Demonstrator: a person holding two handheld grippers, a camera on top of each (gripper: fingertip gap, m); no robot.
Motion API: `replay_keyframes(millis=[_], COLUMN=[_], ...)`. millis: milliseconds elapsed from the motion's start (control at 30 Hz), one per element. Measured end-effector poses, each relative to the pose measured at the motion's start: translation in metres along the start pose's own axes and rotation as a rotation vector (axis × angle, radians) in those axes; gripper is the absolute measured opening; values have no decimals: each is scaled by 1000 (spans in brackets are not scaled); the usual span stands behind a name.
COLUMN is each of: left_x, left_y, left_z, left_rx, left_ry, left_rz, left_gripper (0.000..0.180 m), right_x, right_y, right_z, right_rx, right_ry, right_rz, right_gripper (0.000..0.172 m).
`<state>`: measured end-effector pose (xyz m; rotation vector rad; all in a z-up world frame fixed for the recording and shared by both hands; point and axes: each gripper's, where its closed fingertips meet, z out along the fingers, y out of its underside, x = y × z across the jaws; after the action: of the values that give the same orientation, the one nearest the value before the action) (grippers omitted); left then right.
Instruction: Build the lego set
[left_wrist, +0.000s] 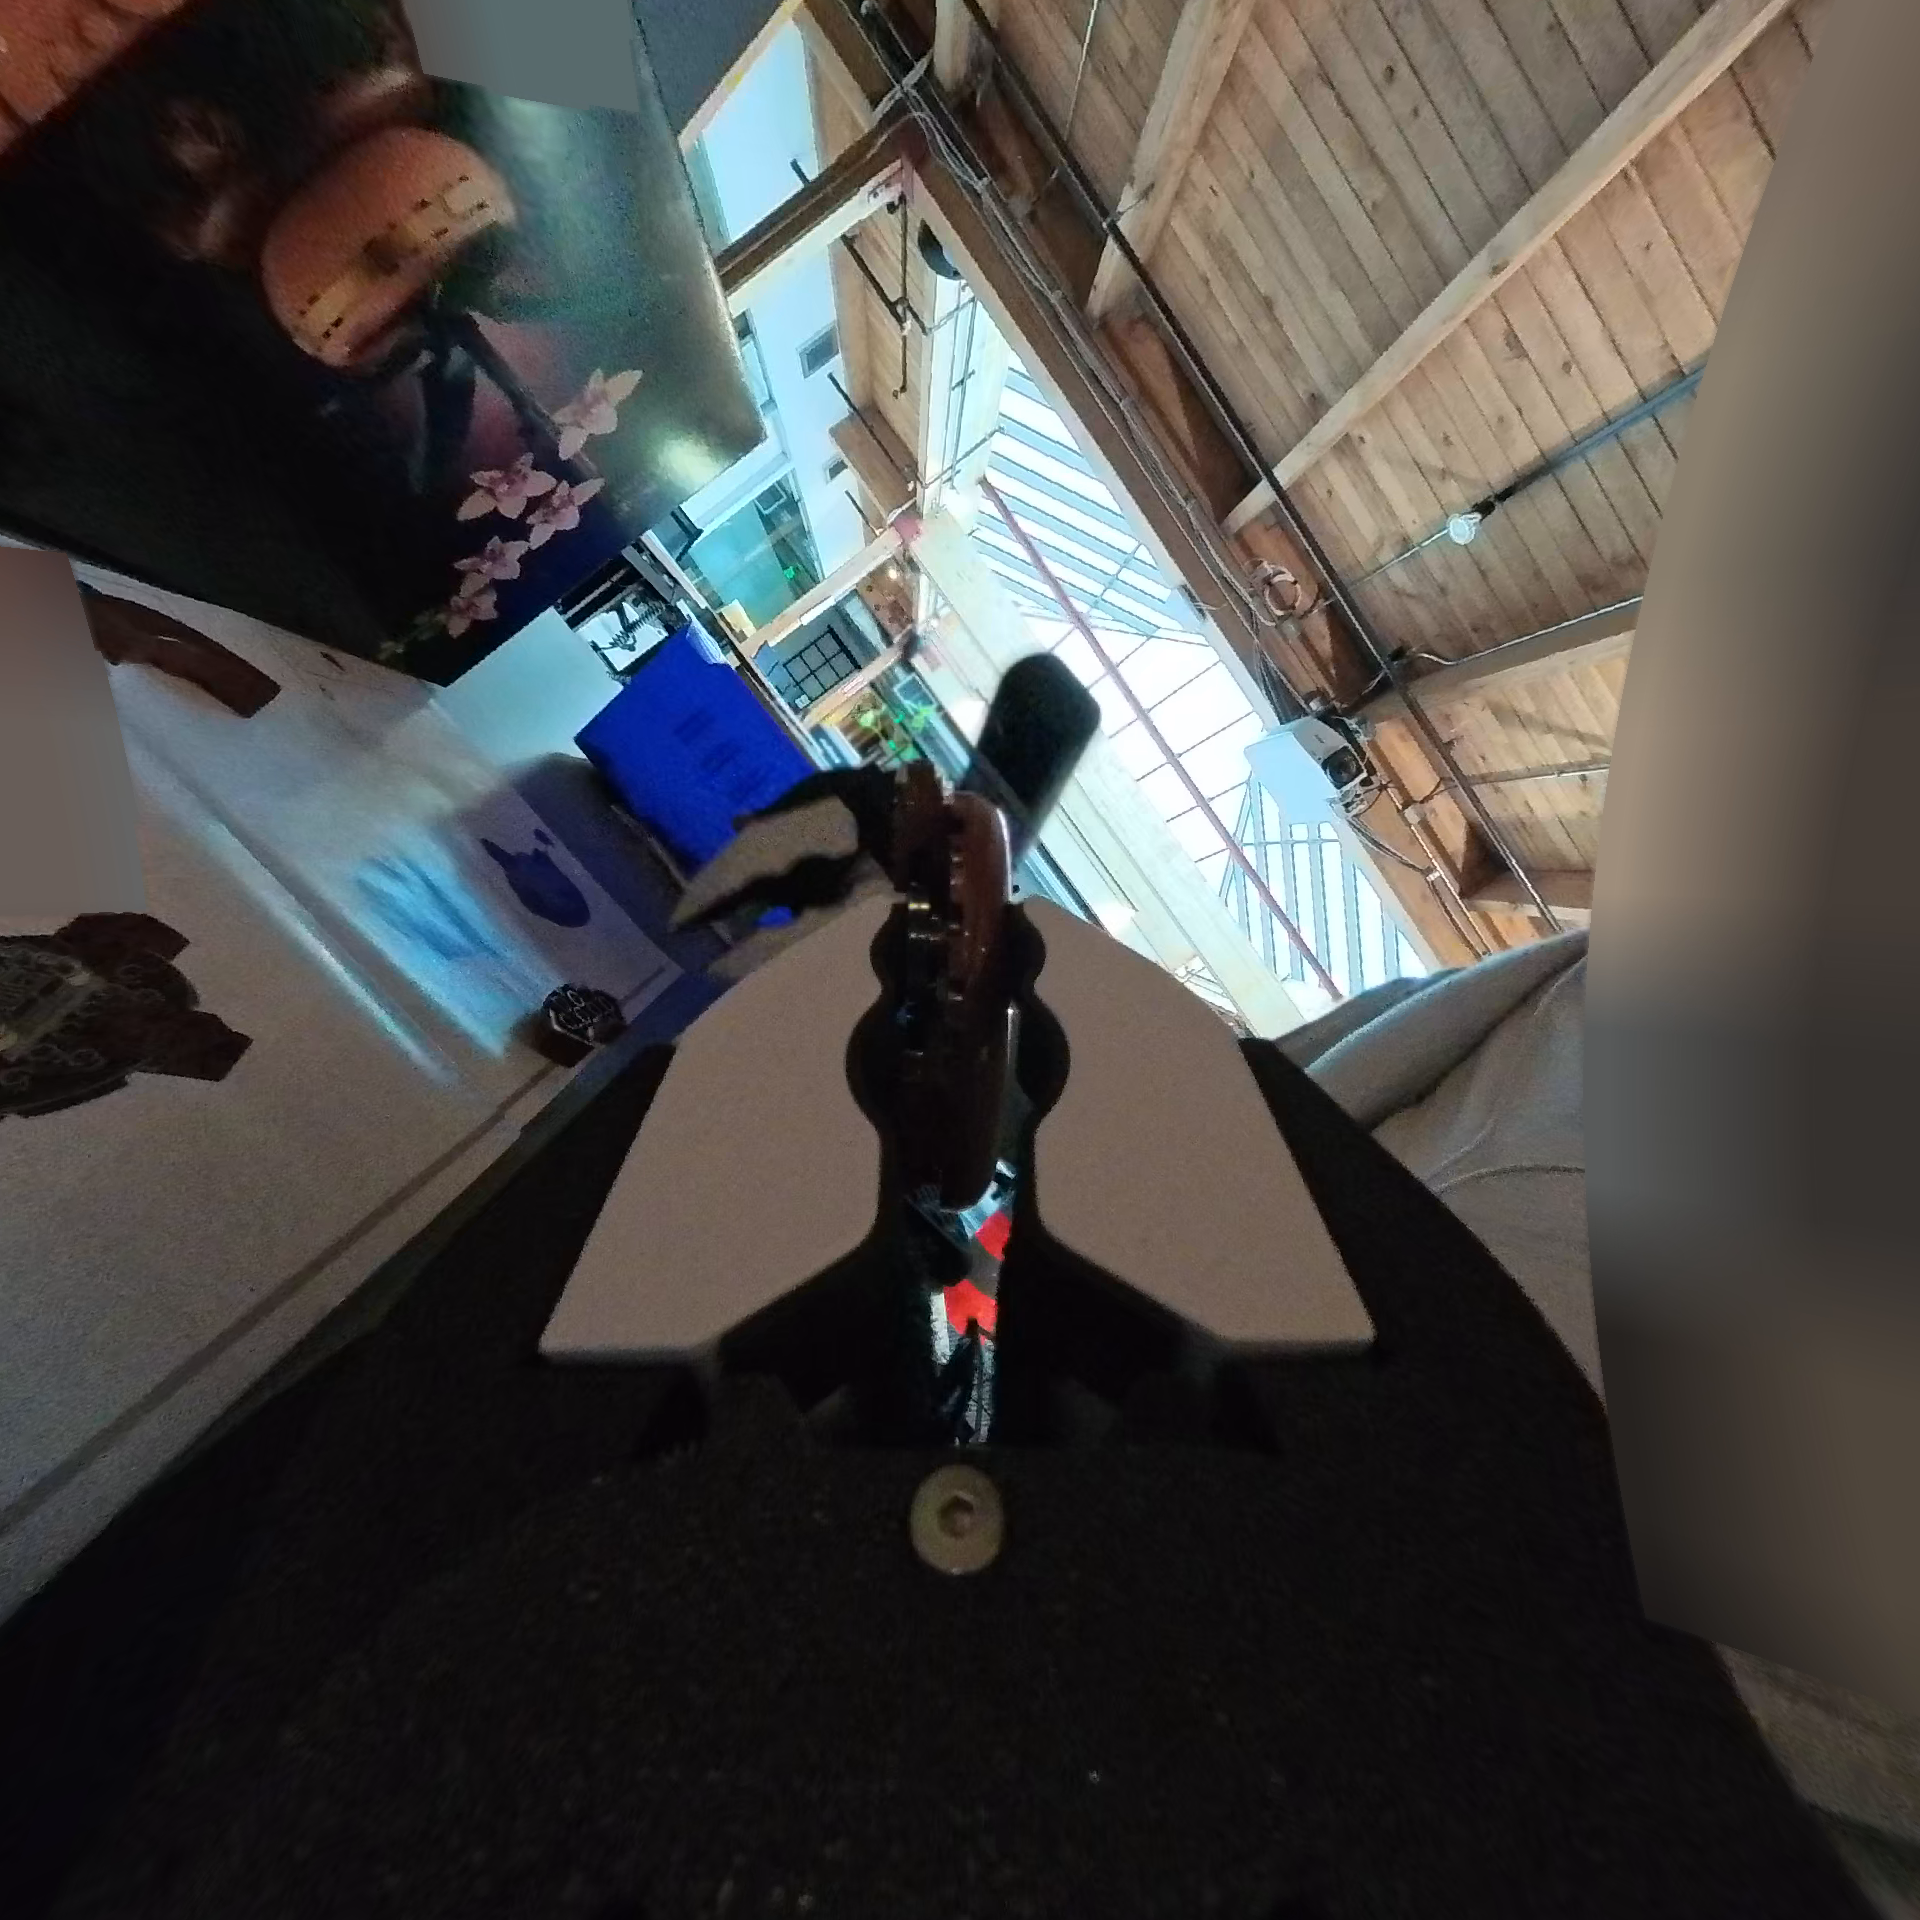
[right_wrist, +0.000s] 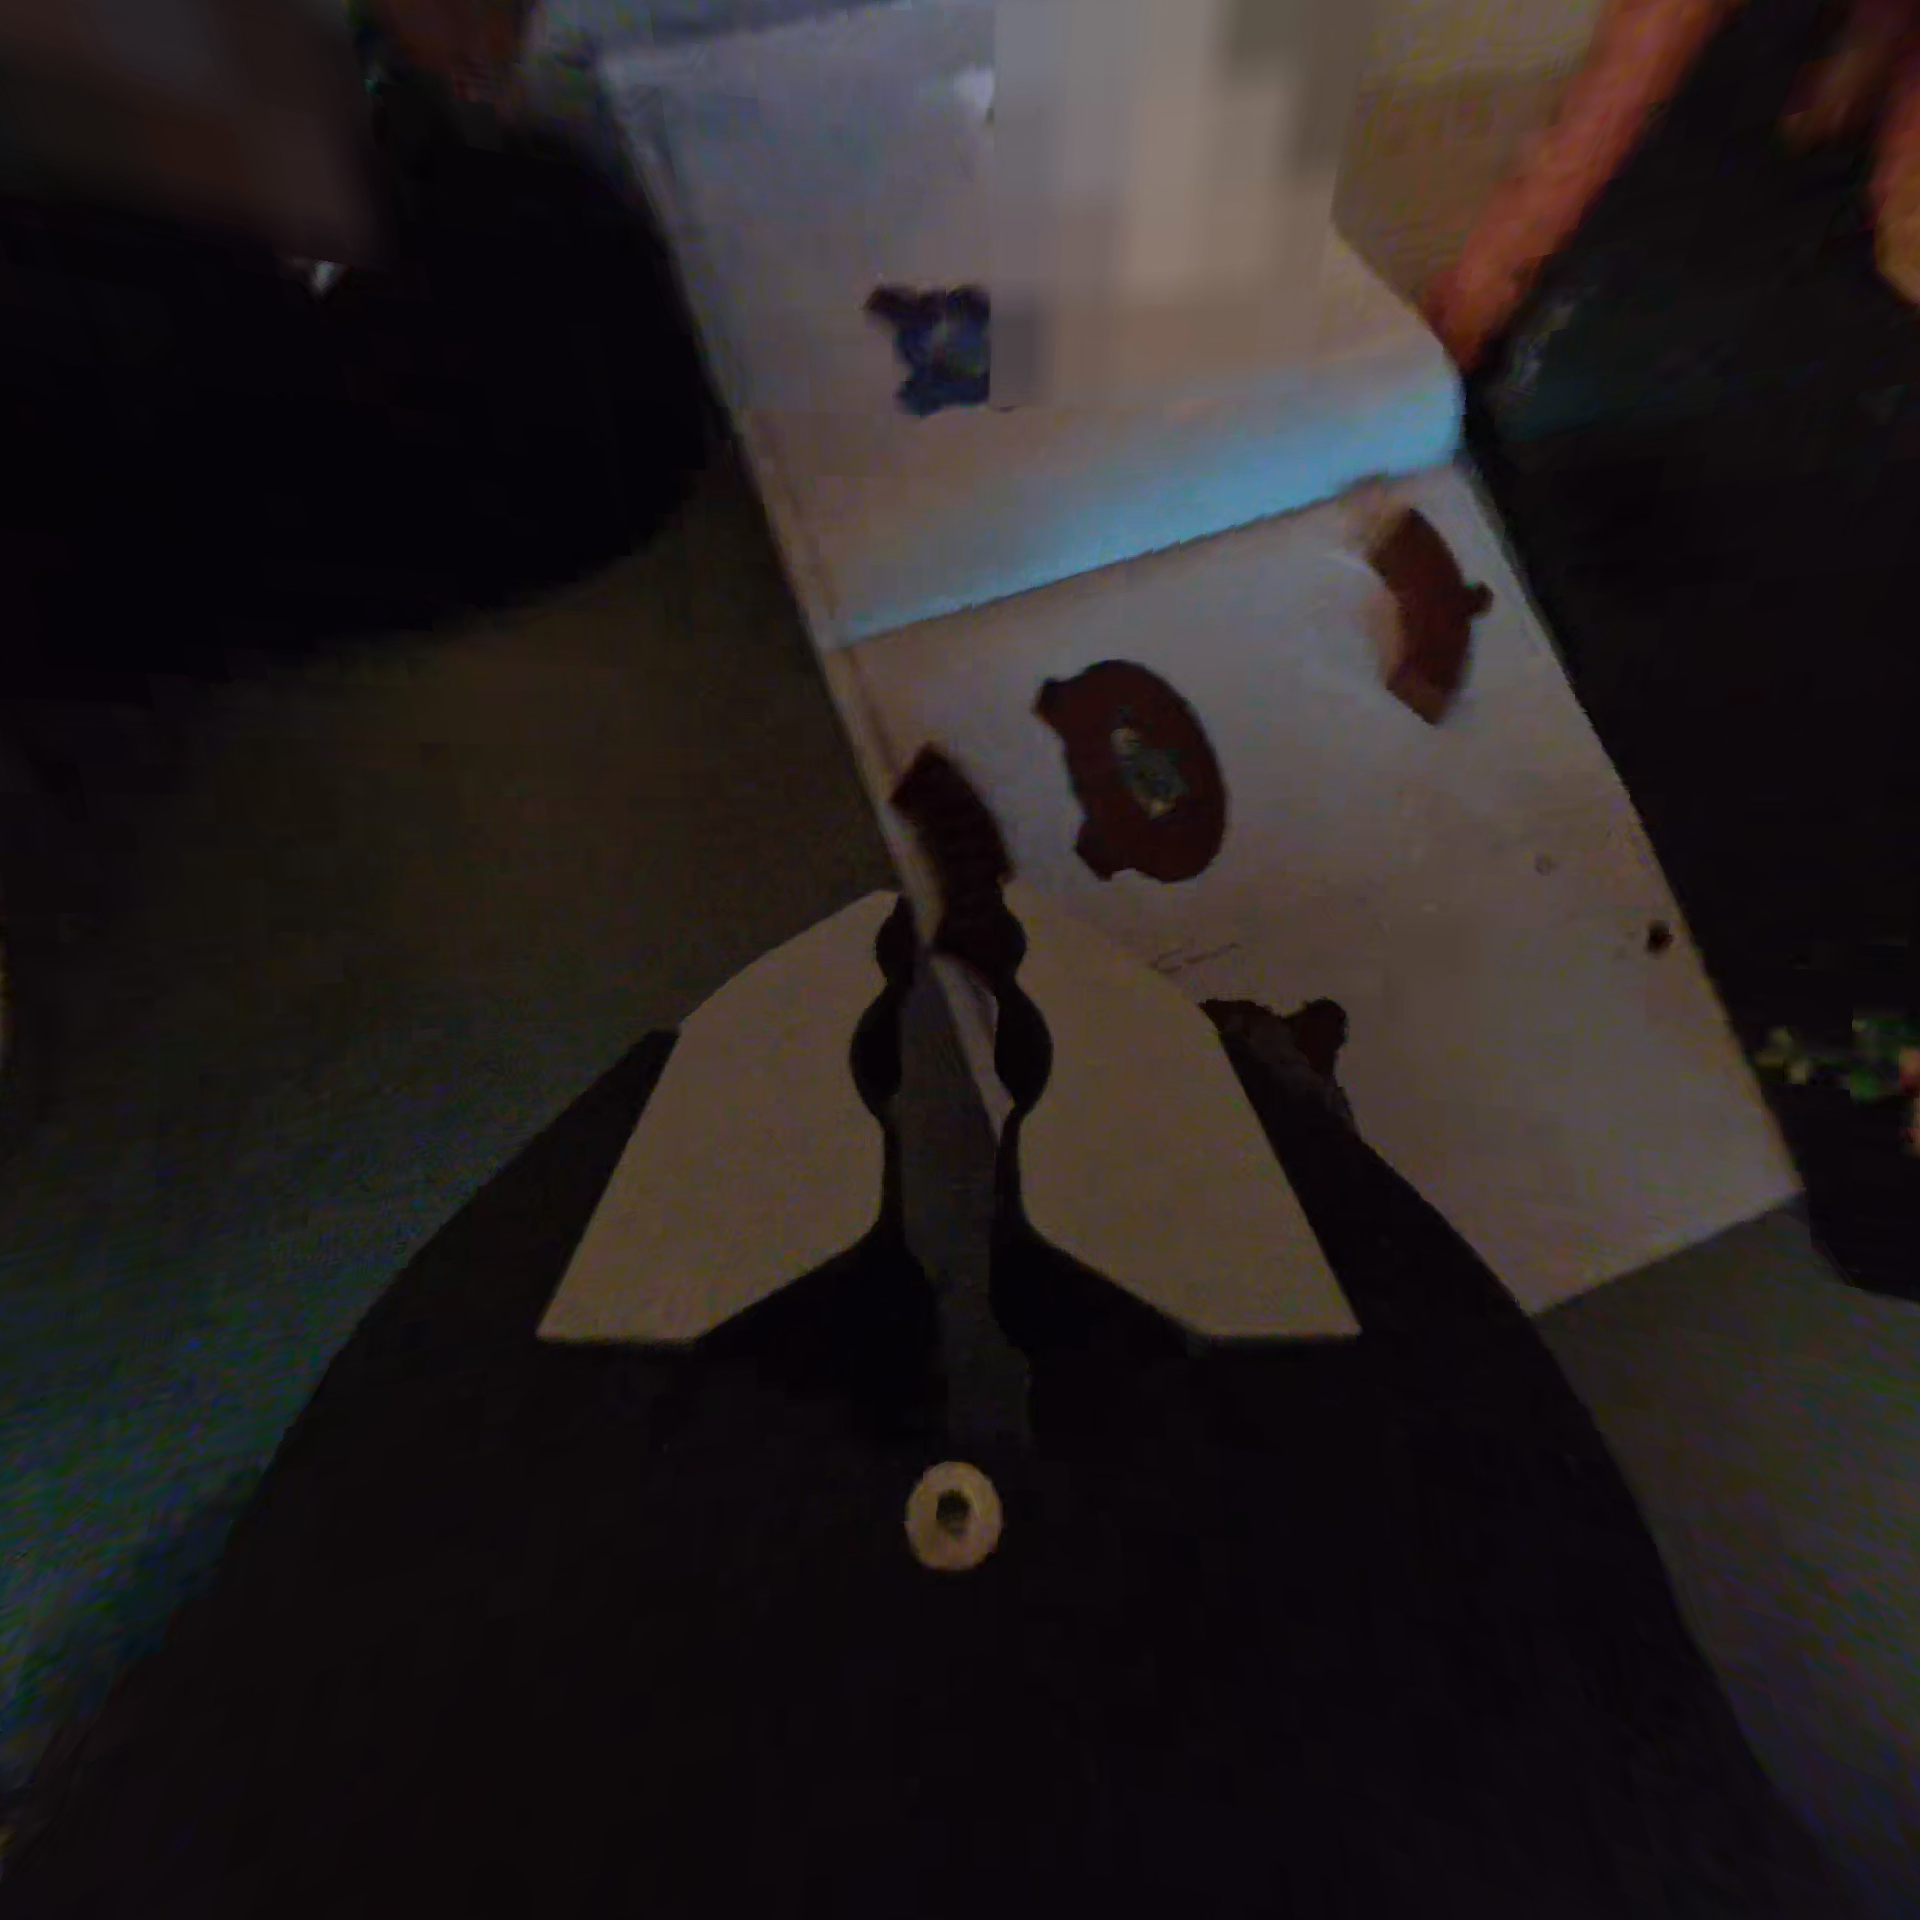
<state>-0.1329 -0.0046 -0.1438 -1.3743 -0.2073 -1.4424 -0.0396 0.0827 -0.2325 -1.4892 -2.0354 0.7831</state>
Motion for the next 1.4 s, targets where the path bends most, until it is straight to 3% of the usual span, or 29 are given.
replay_keyframes(millis=[167,333,533,667,800,867,967,1100,1200,1333,1400], left_x=[-1,-2,-4,-4,-3,-3,-2,-3,-3,-4,-4], left_y=[2,4,3,2,0,0,0,1,2,2,3], left_z=[1,3,2,2,1,0,1,2,2,3,3], left_rx=[-16,-25,-14,-12,2,7,3,-5,-6,-9,-11], left_ry=[-4,-16,-28,-31,-22,-16,-13,-13,-12,-18,-20], left_rz=[-2,3,9,11,4,-5,-6,-9,-10,-7,-5], left_gripper=[17,18,17,17,17,17,17,17,17,17,17], right_x=[-2,3,7,11,16,20,29,41,51,31,24], right_y=[23,21,20,15,13,15,43,51,38,28,29], right_z=[12,18,27,28,22,15,11,-2,-17,1,18], right_rx=[-101,-113,-140,-33,87,134,10,51,111,-51,-81], right_ry=[179,235,220,37,-247,-306,-137,-35,161,343,372], right_rz=[-257,-383,-454,22,759,929,890,983,741,423,393], right_gripper=[10,13,5,0,0,0,1,10,18,47,46])
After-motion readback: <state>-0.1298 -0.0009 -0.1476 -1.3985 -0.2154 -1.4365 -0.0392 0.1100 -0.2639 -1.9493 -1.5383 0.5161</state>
